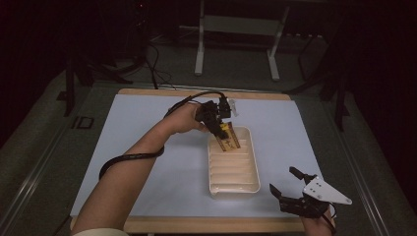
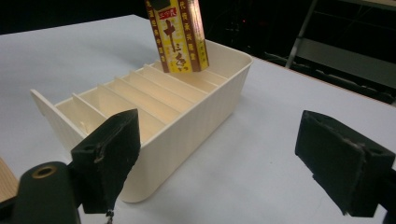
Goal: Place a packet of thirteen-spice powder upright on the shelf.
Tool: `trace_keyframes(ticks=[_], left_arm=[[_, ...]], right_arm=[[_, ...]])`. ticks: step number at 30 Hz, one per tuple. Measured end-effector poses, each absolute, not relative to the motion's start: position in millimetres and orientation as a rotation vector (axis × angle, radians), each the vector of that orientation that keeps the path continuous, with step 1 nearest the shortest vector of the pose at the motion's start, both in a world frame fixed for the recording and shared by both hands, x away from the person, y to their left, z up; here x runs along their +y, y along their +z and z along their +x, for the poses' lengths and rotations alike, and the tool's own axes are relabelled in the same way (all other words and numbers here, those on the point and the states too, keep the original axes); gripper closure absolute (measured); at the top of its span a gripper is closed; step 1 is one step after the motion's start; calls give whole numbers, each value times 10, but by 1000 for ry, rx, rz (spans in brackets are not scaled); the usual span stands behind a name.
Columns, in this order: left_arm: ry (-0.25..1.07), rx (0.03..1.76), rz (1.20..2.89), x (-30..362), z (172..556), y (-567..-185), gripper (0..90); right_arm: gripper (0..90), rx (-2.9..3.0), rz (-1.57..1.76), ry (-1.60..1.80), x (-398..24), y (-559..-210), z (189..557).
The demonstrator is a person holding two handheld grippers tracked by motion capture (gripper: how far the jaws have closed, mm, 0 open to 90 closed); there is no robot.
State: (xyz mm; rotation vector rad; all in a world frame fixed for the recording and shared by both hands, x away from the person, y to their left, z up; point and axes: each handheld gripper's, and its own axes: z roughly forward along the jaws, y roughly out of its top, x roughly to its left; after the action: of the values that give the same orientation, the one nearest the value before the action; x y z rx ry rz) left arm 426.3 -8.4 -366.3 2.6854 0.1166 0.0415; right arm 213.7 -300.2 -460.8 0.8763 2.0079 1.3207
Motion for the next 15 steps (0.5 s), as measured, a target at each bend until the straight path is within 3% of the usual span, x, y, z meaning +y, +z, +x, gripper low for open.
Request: trace_keyframes(ticks=[15], left_arm=[[60, 84, 2773, -123, 4165, -3802, 682]], right_arm=[[141, 2010, 871, 1314, -2993, -4609, 2136]])
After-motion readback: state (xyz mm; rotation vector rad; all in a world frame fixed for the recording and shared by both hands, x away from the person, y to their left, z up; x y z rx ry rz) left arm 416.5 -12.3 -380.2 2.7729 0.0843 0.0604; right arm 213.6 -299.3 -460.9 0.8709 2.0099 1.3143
